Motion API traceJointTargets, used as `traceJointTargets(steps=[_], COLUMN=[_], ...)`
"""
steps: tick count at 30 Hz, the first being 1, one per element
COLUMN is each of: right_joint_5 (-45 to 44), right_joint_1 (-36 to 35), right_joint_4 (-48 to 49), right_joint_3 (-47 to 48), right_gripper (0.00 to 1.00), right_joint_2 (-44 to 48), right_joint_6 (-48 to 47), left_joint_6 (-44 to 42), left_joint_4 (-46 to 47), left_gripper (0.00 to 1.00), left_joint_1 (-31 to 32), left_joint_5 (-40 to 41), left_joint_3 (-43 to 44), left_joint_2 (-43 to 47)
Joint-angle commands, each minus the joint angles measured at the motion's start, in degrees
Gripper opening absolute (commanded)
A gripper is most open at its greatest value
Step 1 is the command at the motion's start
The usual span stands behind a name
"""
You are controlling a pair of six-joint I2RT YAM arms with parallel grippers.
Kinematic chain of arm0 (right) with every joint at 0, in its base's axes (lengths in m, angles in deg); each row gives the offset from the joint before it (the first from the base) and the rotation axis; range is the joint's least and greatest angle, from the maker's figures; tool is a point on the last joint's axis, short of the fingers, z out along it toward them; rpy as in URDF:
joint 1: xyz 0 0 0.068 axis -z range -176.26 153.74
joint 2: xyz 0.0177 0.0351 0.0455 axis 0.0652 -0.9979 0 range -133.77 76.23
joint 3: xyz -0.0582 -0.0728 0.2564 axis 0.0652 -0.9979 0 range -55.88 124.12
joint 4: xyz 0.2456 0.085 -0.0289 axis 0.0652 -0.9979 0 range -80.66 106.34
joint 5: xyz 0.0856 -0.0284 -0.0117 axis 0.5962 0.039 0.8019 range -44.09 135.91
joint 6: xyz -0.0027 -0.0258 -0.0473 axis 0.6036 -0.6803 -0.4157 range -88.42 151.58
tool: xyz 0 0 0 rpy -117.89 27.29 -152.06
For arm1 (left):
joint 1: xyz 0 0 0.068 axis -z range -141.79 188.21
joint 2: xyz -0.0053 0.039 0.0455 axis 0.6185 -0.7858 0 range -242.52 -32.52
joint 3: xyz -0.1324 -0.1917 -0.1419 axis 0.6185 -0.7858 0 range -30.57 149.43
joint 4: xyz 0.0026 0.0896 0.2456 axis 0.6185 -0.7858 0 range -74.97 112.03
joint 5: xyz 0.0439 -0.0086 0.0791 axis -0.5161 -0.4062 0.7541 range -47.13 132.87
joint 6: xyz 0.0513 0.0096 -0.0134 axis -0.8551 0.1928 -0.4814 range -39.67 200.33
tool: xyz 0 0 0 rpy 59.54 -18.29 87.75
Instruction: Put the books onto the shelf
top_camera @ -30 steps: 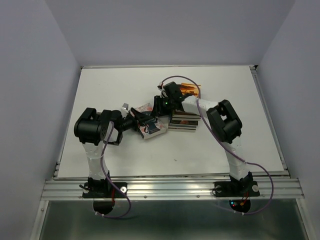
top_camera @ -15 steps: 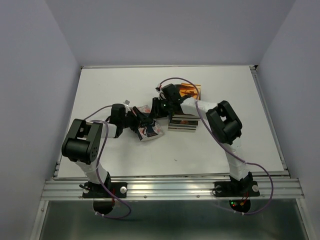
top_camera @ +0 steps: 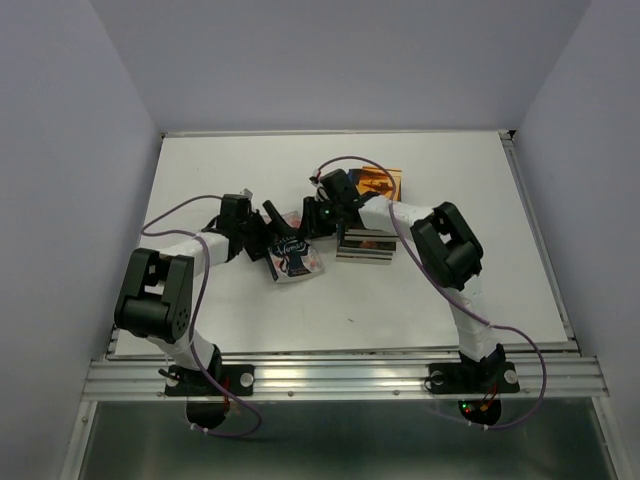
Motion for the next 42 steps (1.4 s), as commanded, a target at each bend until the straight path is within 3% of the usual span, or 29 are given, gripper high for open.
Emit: traceJointTargets(steps=[1,4,5,7,9,13,19,22,25,27,31,35,38,42], right_joint_5=[-0.59,-0.24,-0.24,-0.42,-0.24,-1.28,-9.36,-16.13,-21.67,-26.06,-31.08,-30.04,-32.14,-32.94], right_joint_1=[-2.39,-2.39,-2.39,-2.39,-2.39,-2.39,-1.86,-1.08,1.04,3.06,9.99,22.54,26.96,33.02], right_joint_4=[-8.73,-8.82,-8.82,-8.82,-8.73,-8.73,-9.52,-9.7,-9.7,-9.7,-9.52,-9.43,-9.61,-9.43], right_joint_3=[-0.43,-0.34,-0.42,-0.78,-0.86,0.44,7.12,10.64,11.53,10.13,4.07,-2.68,-6.74,-8.95], right_gripper=[0.39,0.39,0.39,0.39,0.39,0.4,0.47,0.62,0.9,1.0,1.0,1.0,1.0,1.0], right_joint_2=[-3.26,-3.7,-3.61,-3.35,-3.0,-0.63,6.84,12.29,18.26,22.64,29.78,35.58,39.89,42.7], right_joint_6=[-1.57,-1.48,-1.48,-1.48,-1.57,-4.46,-8.78,-9.22,-8.78,-8.86,-7.73,-5.09,-5.17,-4.3], left_joint_6=[-2.49,-2.14,-1.79,-1.26,-1.17,-1.78,-4.77,-7.22,-9.25,-10.39,-16.63,-17.51,-15.77,-13.49], left_joint_4=[0.27,0.89,1.15,1.68,2.38,2.04,-2.36,-3.94,-4.29,-4.12,-3.42,-0.78,-0.69,-0.69], left_gripper=[0.95,0.75,0.58,0.36,0.01,0.0,0.0,0.0,0.0,0.0,0.0,0.0,0.0,0.0], left_joint_1=[-0.36,-0.8,-0.89,-1.41,-1.41,-1.41,-1.41,-1.33,-0.98,-0.28,4.03,7.71,10.44,14.83], left_joint_5=[1.72,0.23,0.4,0.4,-0.21,0.57,8.92,12.09,11.92,11.3,5.35,-5.55,-12.66,-13.13], left_joint_3=[1.34,-0.32,-0.85,-1.3,-0.86,1.42,8.01,11.88,15.31,18.28,26.63,38.03,45.0,57.38], left_joint_2=[4.25,4.51,4.69,4.69,4.6,6.44,14.96,18.74,20.16,20.07,13.67,5.87,-1.79,-10.5])
